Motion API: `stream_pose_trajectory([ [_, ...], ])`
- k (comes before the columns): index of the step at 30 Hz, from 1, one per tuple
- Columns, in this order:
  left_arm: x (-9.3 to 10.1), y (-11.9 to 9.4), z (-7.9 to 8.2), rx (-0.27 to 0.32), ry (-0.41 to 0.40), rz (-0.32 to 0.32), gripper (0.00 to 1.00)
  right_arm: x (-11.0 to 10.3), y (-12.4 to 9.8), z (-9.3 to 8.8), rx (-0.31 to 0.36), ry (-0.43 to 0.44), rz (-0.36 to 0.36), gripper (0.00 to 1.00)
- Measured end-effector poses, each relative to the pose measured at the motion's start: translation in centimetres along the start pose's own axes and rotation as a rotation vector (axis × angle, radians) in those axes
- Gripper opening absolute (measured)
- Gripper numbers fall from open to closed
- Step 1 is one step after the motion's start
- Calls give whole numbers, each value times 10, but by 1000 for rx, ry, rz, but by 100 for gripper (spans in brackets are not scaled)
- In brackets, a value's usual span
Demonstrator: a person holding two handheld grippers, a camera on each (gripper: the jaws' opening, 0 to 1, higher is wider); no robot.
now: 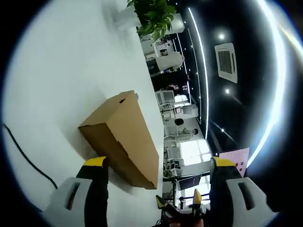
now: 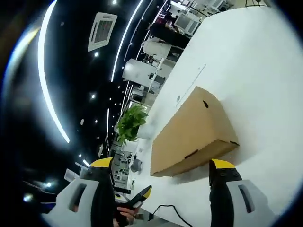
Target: Operate the shoe box by opening the lid, removing the specified soft item, and placing it in the target area until the item is outside and the box remains undamaged.
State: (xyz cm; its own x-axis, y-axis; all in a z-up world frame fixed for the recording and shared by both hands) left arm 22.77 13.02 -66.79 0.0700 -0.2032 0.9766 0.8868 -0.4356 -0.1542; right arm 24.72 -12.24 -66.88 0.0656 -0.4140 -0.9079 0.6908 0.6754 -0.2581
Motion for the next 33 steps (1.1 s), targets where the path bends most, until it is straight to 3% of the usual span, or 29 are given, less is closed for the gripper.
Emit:
stream_pose_trajectory([
  [2, -1, 0, 0, 1, -8, 1, 89, -3, 0, 0, 10, 54, 31, 85],
  [4, -3, -1, 0, 6, -32, 2, 89, -6, -2, 5, 68, 112, 56, 92],
  [10, -7, -3, -6, 51, -94, 38, 93, 3, -2, 2, 68, 194, 48, 85],
  [14, -12, -1, -7, 61, -123, 64, 90, 9, 2, -2, 51, 197, 22, 75],
  [20, -20, 1, -7, 70, -155, 94, 84, 19, 6, -7, 62, 291, -3, 62],
  [24, -32, 0, -4, 109, -225, 127, 81, 25, 6, -7, 80, 328, -7, 59],
  [28, -44, 1, -3, 101, -221, 154, 77, 29, 6, -7, 87, 358, -3, 58],
  [33, -53, 3, -1, 127, -274, 174, 76, 38, 9, -6, 94, 366, -24, 58],
])
Point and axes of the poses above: the point that each gripper's makers call its tool centre point, and the gripper's own axes: y roughly forward along the fingers, x roughly to its right, z roughly out of its top, the point moved 4 cm from there along -y, roughly backward along the fingers
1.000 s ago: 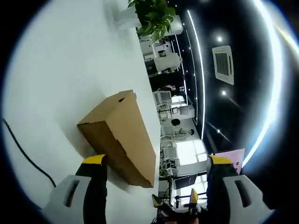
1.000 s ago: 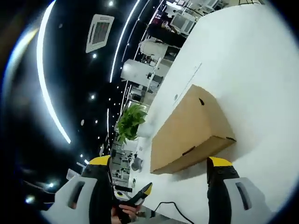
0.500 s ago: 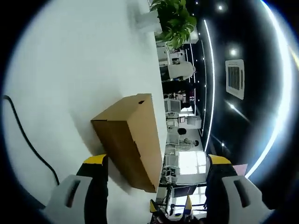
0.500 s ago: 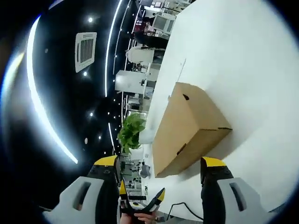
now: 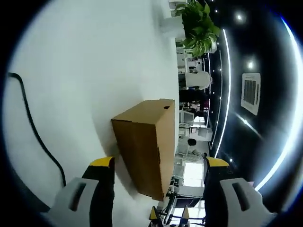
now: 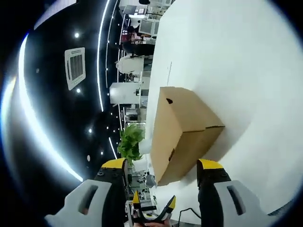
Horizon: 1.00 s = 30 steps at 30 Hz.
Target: Operate the shoe box by opening the lid, removing the specified soft item, and placing it in the target area until the item is outside and the box remains undamaged.
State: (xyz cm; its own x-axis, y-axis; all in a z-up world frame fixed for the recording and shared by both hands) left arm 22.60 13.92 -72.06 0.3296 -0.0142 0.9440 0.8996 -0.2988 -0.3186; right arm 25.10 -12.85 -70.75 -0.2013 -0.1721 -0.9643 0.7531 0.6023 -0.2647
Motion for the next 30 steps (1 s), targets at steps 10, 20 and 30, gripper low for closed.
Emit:
stream_pose_trajectory([
  [10, -14, 12, 3, 42, -63, 48, 69, 21, 8, 7, 68, 125, -39, 52],
  [20, -18, 22, 3, 57, -65, 63, 67, 22, 16, 8, 78, 95, -47, 52],
  [30, -17, 29, 10, 66, -47, 57, 63, 28, 25, 12, 88, 75, -72, 46],
])
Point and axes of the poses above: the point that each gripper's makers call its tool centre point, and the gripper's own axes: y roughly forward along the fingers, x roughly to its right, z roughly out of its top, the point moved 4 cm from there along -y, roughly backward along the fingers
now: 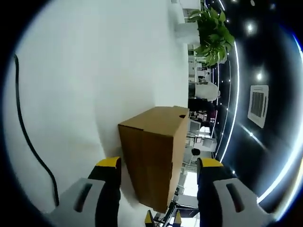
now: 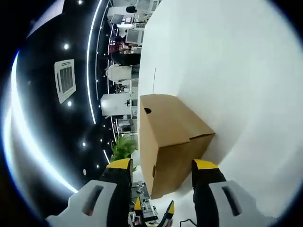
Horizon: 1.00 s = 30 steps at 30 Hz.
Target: Operate the shoe box by opening the lid, removing the specified soft item, and placing it in the target area until the item is outside and the box remains undamaged.
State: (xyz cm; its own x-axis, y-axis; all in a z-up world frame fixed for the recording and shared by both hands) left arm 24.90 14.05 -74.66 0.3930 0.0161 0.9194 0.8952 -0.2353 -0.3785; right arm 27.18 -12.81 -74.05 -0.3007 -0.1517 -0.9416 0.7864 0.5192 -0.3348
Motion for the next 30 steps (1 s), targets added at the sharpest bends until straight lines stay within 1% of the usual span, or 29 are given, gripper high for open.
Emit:
stream_pose_trajectory([
  [3, -2, 3, 2, 2, 7, 15, 57, 1, 3, 0, 0, -14, -8, 43],
  [8, -1, 7, 5, 15, 18, 21, 55, 1, 7, 4, 15, -22, -17, 41],
  [9, 1, 9, 5, 11, 46, 24, 54, 1, 7, 6, 26, -34, -23, 38],
  [12, 4, 12, 6, 13, 62, 22, 47, 4, 9, 7, 16, -51, -48, 33],
  [14, 5, 14, 8, 9, 78, 23, 43, 7, 9, 6, 9, -78, -76, 30],
  [15, 7, 15, 8, 13, 93, 26, 41, 5, 10, 7, 19, -75, -61, 30],
  [18, 8, 19, 8, 3, 115, 37, 37, 5, 9, 6, 25, -72, -63, 29],
  [19, 4, 18, 8, -6, 145, 74, 35, 5, 9, 6, 27, -66, -63, 29],
  [20, 1, 18, 9, -5, 165, 99, 34, 5, 9, 6, 31, -66, -63, 29],
  [21, 5, 18, 9, -7, 145, 68, 34, 5, 8, 5, 36, -72, -63, 29],
  [24, 7, 17, 7, -10, 153, 70, 32, 5, 9, 6, 44, -62, -66, 28],
  [27, 9, 17, 8, -8, 173, 92, 31, 5, 9, 6, 44, -61, -78, 28],
  [30, 12, 16, 6, -19, 221, 120, 32, 4, 9, 7, 47, -52, -88, 28],
])
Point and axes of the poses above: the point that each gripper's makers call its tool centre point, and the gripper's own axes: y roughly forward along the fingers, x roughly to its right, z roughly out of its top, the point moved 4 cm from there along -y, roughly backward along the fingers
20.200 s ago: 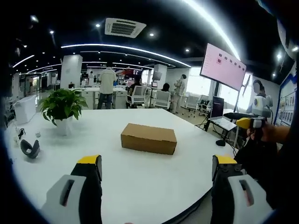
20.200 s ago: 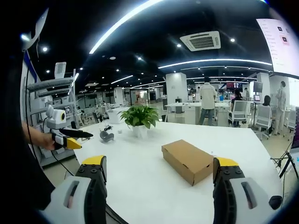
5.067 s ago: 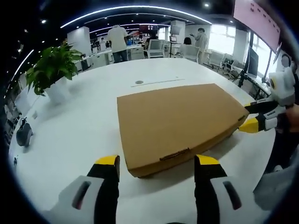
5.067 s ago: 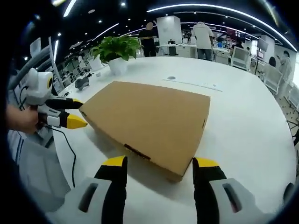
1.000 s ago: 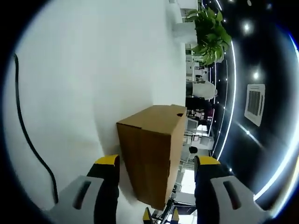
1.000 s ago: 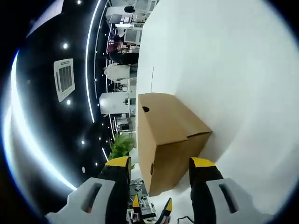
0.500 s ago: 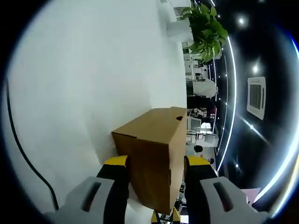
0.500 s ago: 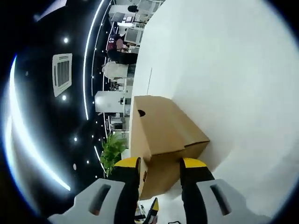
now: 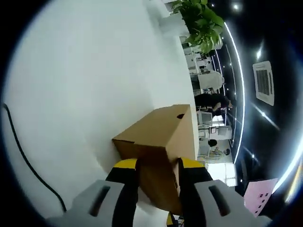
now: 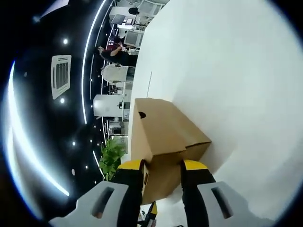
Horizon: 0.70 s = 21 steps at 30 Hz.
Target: Operate the shoe box by opening the lid, removing the specified soft item, and placing it in the target area until the item is outside and the box remains undamaged.
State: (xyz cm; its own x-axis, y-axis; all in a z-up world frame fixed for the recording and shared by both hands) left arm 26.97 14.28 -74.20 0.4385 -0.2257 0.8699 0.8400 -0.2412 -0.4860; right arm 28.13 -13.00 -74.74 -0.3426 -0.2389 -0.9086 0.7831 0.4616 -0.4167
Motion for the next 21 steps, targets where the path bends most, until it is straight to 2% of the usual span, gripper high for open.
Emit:
stream_pose_trajectory([
  [12, 11, -8, 0, 0, 53, 19, 31, -12, -6, -2, 26, 20, -28, 27],
  [21, 25, -13, -2, 13, 52, 59, 30, -26, -12, -3, 59, 63, -71, 27],
])
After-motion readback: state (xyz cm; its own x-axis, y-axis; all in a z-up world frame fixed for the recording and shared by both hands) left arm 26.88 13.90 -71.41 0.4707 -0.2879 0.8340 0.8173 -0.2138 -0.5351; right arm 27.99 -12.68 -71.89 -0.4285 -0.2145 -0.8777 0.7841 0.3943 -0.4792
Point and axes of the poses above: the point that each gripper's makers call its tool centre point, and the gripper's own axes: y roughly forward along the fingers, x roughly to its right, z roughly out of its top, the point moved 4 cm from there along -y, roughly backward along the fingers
